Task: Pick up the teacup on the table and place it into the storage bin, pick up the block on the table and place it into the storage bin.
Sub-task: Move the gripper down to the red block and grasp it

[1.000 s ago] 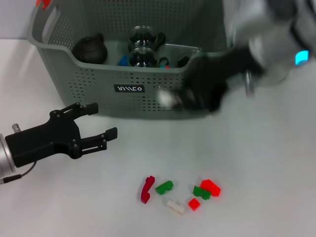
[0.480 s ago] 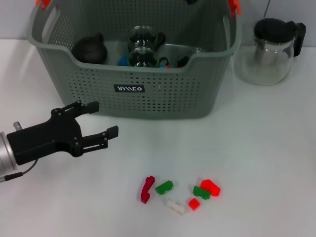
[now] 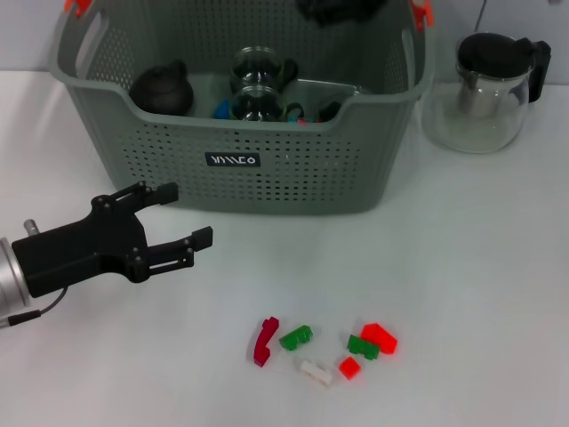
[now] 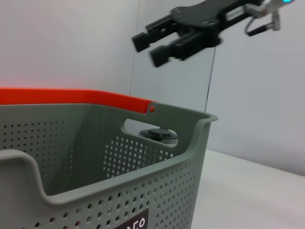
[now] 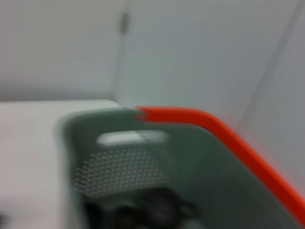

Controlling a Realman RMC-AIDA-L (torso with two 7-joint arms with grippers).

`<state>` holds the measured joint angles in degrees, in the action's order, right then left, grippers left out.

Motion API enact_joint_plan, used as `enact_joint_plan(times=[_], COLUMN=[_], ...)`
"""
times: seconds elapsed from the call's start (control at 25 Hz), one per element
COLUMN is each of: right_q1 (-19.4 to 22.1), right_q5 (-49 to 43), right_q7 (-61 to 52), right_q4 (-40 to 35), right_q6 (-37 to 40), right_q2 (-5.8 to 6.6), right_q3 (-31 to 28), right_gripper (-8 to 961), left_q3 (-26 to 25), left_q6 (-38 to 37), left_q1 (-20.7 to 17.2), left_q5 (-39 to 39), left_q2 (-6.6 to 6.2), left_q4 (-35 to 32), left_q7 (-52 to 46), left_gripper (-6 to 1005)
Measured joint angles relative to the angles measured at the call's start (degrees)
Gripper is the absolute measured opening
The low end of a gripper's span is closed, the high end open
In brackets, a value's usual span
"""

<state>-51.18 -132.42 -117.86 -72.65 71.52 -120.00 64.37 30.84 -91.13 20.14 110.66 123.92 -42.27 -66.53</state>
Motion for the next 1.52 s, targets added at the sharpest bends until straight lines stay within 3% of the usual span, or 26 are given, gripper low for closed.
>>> enact_joint_plan(times=[0.2, 0.36, 0.48, 0.64, 0.84, 1.04, 1.28, 1.52], right_q1=[5.8, 9.1, 10.9, 11.8, 11.4, 10.6, 9.8, 9.1], right_q5=[9.0, 7.5, 3.3, -3.9, -9.4, -11.0, -11.7, -12.0], right_q7=[8.4, 13.0, 13.9, 14.8, 15.8, 18.1, 23.5, 29.0], right_q4=[-4.2, -4.4, -4.1, -1.6, 4.0, 5.3, 4.9, 4.9], right_q6=[17.1, 29.5, 33.3, 33.2, 25.5, 19.9, 19.8, 19.7], right_q2=[1.07, 1.37, 0.95, -0.1, -0.17, -0.11, -0.25, -0.3], right_q3=[-0.4, -0.4, -0.1, 2.5, 9.4, 17.1, 25.4, 29.3], right_gripper=[723, 872, 947, 947, 947, 946, 946, 946], left_q3=[0.0, 0.0, 0.0, 0.0, 0.0, -1.4, -4.0, -4.9], left_q6=[0.0, 0.0, 0.0, 0.1, 0.7, 1.5, 2.6, 4.0], left_q1=[0.0, 0.0, 0.1, 0.1, 0.0, 0.4, 1.4, 2.2], left_q5=[0.0, 0.0, -0.1, -0.4, -0.6, -0.8, -0.9, -1.0], left_q2=[0.0, 0.0, 0.0, 0.06, 0.23, 0.19, 0.22, 0.31], left_q4=[0.0, 0.0, 0.0, 0.1, 1.0, 3.1, 6.3, 8.2], left_q7=[0.0, 0.0, 0.0, -0.1, -0.1, -0.5, -0.8, -0.8], left_gripper=[861, 862, 862, 861, 861, 862, 862, 861])
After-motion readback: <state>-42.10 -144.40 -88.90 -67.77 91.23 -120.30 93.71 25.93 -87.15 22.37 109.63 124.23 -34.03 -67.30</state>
